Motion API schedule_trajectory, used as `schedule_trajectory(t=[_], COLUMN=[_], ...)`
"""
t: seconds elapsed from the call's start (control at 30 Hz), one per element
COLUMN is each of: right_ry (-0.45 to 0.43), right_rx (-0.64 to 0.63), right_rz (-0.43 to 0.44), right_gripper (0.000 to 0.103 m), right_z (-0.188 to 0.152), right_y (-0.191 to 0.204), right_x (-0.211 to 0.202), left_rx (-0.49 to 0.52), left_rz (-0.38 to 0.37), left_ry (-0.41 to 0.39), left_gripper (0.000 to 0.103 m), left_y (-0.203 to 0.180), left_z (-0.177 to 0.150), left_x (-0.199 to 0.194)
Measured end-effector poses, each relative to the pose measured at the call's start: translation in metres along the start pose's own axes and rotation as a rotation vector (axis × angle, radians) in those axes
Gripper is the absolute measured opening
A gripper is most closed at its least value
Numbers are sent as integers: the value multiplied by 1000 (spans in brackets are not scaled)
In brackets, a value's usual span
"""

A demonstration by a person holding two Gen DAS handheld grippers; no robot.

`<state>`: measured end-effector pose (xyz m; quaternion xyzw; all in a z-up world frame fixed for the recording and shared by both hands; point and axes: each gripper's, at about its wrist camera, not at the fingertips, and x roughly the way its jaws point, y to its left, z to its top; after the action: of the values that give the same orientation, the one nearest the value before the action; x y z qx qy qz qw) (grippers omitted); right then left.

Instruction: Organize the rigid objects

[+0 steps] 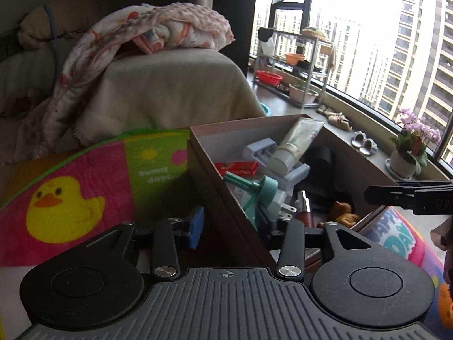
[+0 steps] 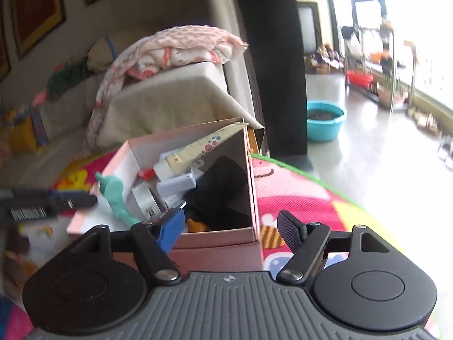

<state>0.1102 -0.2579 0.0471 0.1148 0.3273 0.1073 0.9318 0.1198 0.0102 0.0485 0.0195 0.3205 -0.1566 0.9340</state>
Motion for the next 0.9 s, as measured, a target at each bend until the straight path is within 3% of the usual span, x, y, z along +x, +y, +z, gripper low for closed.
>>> schedule_trajectory(t=[0.13, 0.2, 0.27, 0.37, 0.47, 0.5, 0.57, 0.67, 0.77, 0.9], right_ry=[4, -3, -9, -5, -5, -22, -76, -149, -93, 62], right_rx=[-80, -119, -169, -208, -224, -220, -215, -214, -222, -177], right_rz=[-47, -47, -52, -31, -37, -48, -73, -101, -103, -104], right_gripper=[69, 67, 59, 54, 55, 56, 79, 89, 100, 100], right_z=[0, 3, 7, 14, 16, 14, 7, -12, -33, -66], right_y=[35, 57, 80, 101, 111, 112, 114, 116, 120, 119], right_x=[23, 39, 57, 78, 79, 71, 51, 13, -4, 7], left_rx=[-50, -106, -155, -199, -190, -166, -130, -121, -142, -176], left_rz=[78, 113, 147, 139, 134, 156, 167, 158, 164, 185], left_ry=[-25, -40, -41, -43, -116, -157, -199, -164, -77, -4], left_gripper=[62, 71, 78, 88, 85, 83, 83, 83, 83, 83], left_y=[38, 66, 91, 118, 121, 116, 103, 81, 58, 33], left_z=[2, 2, 1, -2, -8, -10, -15, -36, -67, -104], left_x=[-1, 1, 2, 0, -19, -32, -55, -80, -87, -86])
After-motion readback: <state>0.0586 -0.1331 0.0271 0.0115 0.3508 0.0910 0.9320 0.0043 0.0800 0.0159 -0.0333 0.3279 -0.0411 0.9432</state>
